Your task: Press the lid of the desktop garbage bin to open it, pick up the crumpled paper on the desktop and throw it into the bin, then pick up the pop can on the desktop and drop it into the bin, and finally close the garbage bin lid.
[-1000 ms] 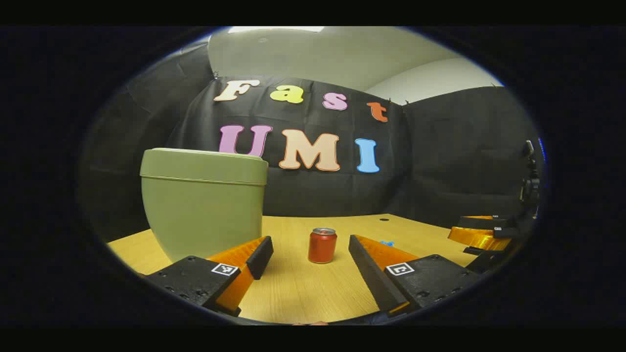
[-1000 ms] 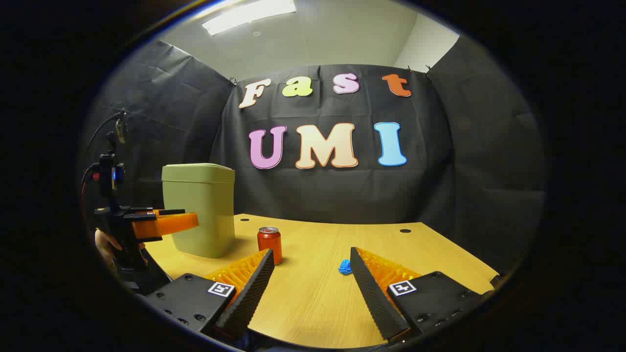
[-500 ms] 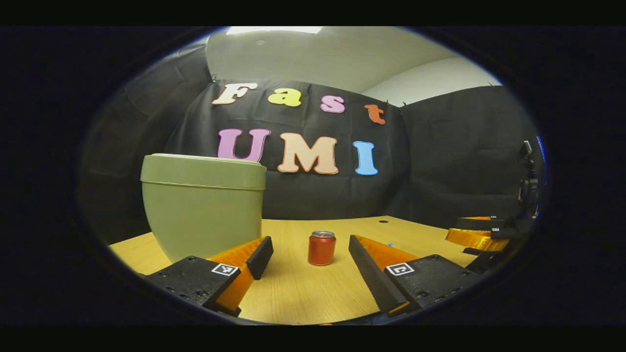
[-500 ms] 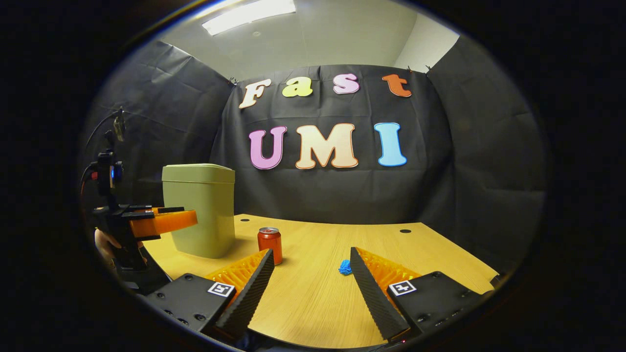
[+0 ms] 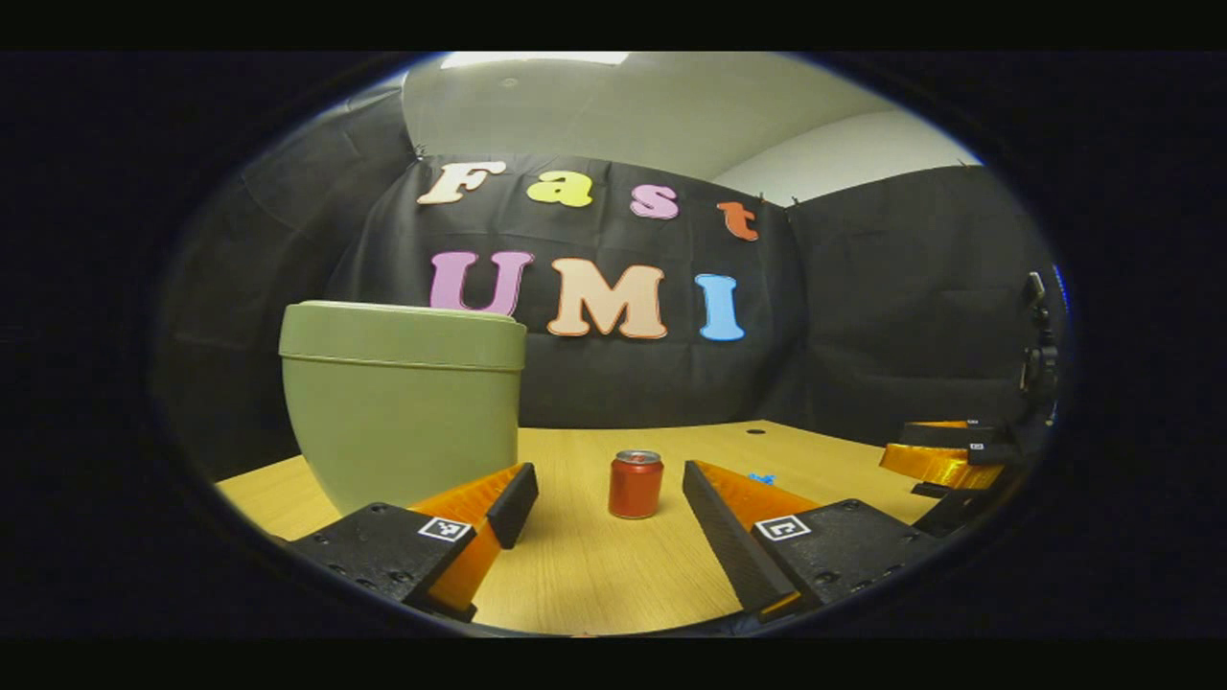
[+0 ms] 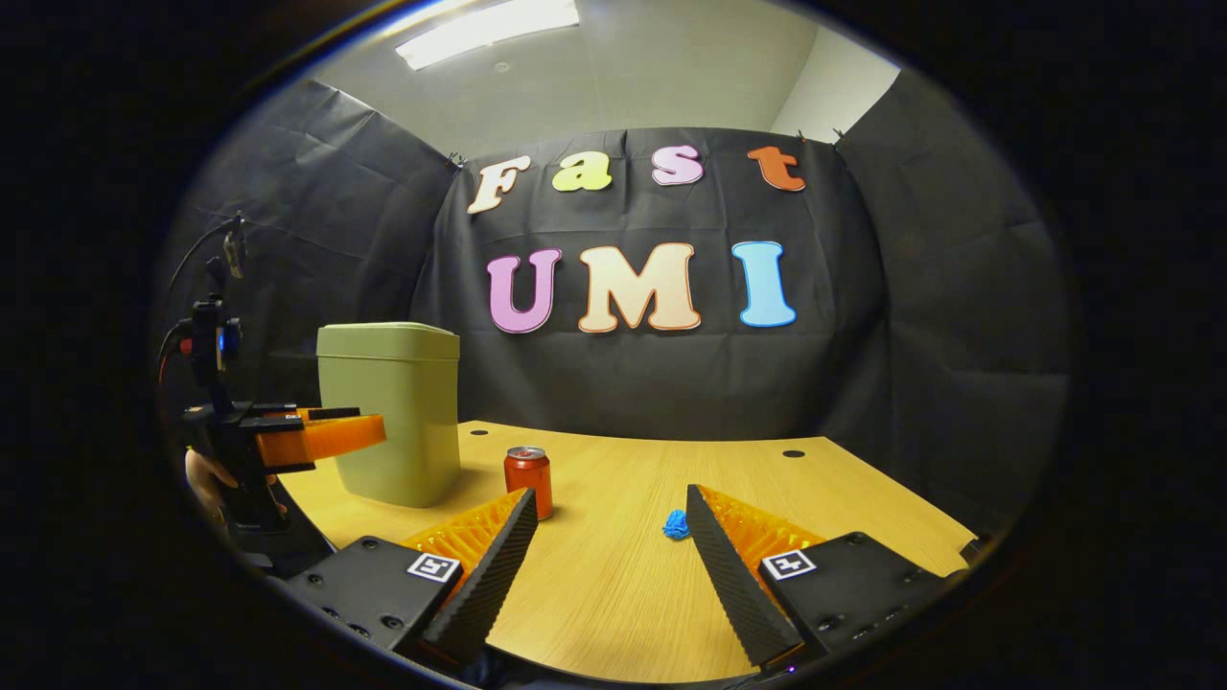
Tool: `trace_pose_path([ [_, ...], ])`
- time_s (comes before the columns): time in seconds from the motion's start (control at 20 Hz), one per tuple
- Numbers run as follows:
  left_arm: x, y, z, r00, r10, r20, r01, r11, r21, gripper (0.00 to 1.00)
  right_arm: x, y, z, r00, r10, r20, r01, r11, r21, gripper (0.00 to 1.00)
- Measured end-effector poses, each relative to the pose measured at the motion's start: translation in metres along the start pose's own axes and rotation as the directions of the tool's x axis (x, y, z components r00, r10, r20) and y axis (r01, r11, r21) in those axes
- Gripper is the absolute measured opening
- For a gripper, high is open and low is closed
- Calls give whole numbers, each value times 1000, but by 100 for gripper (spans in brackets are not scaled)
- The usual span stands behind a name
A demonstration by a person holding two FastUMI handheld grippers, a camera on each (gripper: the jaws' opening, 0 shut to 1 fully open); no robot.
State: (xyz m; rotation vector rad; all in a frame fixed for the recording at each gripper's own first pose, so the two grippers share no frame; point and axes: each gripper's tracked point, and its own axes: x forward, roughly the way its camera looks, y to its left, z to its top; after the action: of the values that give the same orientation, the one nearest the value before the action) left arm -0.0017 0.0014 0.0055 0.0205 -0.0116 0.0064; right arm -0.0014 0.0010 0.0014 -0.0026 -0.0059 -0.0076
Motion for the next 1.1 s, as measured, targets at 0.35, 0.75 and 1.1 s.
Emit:
trace_pose_path([
  [0.35,0,10,0,999,32,-5,-32,999,19,58,3,3,-6,1000,3,-11,-3,1000,-18,98],
  [0.75,-2,18,-3,998,46,-36,-44,997,63,4,7,7,-11,1000,12,-20,-12,999,-30,98],
  [1.1,-6,5,24,998,-30,-57,34,998,59,0,17,12,-24,998,26,-52,-28,999,-46,100],
])
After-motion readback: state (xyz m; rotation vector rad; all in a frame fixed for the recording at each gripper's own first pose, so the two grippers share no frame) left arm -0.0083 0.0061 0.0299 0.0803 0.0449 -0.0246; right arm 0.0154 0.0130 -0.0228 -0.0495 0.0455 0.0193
